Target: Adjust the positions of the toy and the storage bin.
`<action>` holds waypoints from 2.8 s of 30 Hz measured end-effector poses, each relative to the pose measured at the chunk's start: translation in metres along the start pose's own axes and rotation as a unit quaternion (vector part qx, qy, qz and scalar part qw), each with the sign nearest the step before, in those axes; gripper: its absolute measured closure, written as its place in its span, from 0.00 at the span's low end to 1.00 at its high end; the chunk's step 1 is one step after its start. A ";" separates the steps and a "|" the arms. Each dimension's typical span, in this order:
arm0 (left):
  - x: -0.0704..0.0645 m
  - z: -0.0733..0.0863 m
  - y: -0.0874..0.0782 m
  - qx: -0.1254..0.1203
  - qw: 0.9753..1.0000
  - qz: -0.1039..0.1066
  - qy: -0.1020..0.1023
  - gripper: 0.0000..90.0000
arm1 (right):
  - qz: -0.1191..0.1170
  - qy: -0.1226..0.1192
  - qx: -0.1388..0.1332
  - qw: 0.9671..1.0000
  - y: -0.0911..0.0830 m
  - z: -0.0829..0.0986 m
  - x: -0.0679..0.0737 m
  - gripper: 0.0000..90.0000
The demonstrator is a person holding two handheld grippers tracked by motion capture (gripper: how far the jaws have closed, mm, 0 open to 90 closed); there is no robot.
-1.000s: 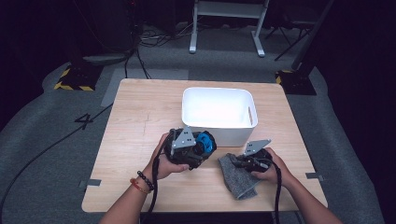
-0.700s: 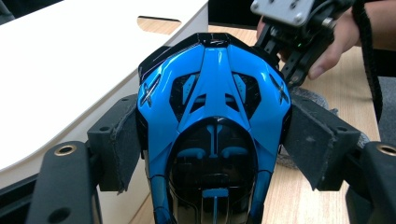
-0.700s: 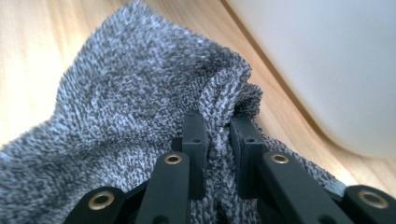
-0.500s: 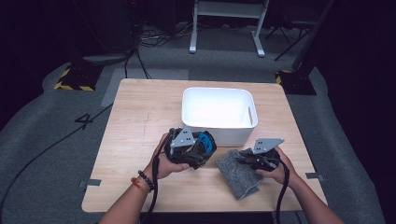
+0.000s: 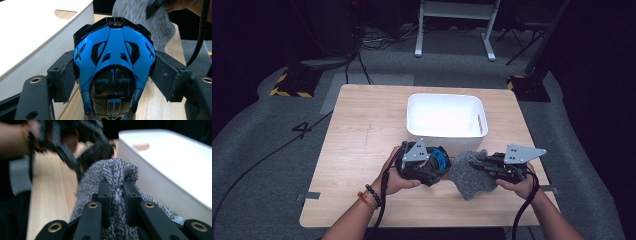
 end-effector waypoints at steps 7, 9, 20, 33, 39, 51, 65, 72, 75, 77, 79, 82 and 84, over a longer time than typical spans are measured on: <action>-0.007 -0.001 0.005 -0.002 1.000 0.020 0.005 0.29 | -0.010 0.007 -0.052 0.999 -0.004 -0.012 0.002 0.88; -0.010 -0.002 0.008 0.001 1.000 0.027 0.010 0.29 | -0.014 0.005 -0.059 0.998 -0.003 -0.015 0.004 0.88; -0.011 -0.002 0.006 -0.010 0.999 0.044 0.010 0.29 | -0.043 0.015 -0.106 0.993 -0.012 -0.017 0.004 0.88; -0.022 -0.007 0.009 -0.026 0.998 0.059 0.029 0.29 | -0.043 0.036 -0.062 0.996 0.020 -0.010 0.006 0.88; -0.023 -0.009 0.005 -0.038 0.997 0.060 0.030 0.29 | -0.042 0.030 -0.022 0.998 0.030 -0.005 0.010 0.88; -0.025 -0.016 -0.007 -0.065 0.996 0.062 0.027 0.29 | -0.105 0.044 0.071 0.991 0.070 0.026 0.020 0.88; -0.019 -0.013 -0.013 -0.066 0.996 0.053 0.020 0.29 | -0.074 0.064 0.149 0.984 0.071 0.061 0.002 0.88; -0.013 -0.005 -0.002 -0.043 0.997 0.054 0.016 0.29 | -0.026 0.060 0.046 0.997 0.036 0.030 -0.009 0.88; -0.011 -0.001 0.005 -0.028 0.998 0.054 0.013 0.29 | -0.007 0.050 -0.011 0.999 0.019 0.011 -0.008 0.88; -0.009 0.001 0.009 -0.023 0.998 0.054 0.011 0.29 | 0.000 0.042 -0.036 0.998 0.012 0.004 -0.006 0.88; -0.006 0.002 0.011 -0.022 0.998 0.058 0.005 0.29 | 0.014 0.032 -0.047 0.998 0.007 -0.002 -0.003 0.88; -0.007 0.001 0.012 -0.023 0.998 0.059 0.007 0.29 | 0.007 0.031 -0.056 0.998 0.003 -0.006 -0.001 0.88; -0.008 0.001 0.012 -0.025 0.998 0.062 0.007 0.29 | -0.004 0.035 -0.065 0.997 0.003 -0.007 0.000 0.88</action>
Point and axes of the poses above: each handheld gripper's, and its own axes: y roughly forward along the jaws, z roughly out of its underside, x roughly to its left, the point moved 1 cm from there along y, roughly forward along the jaws, and after that the axes turned 9 degrees about -y, right-handed, at the moved point
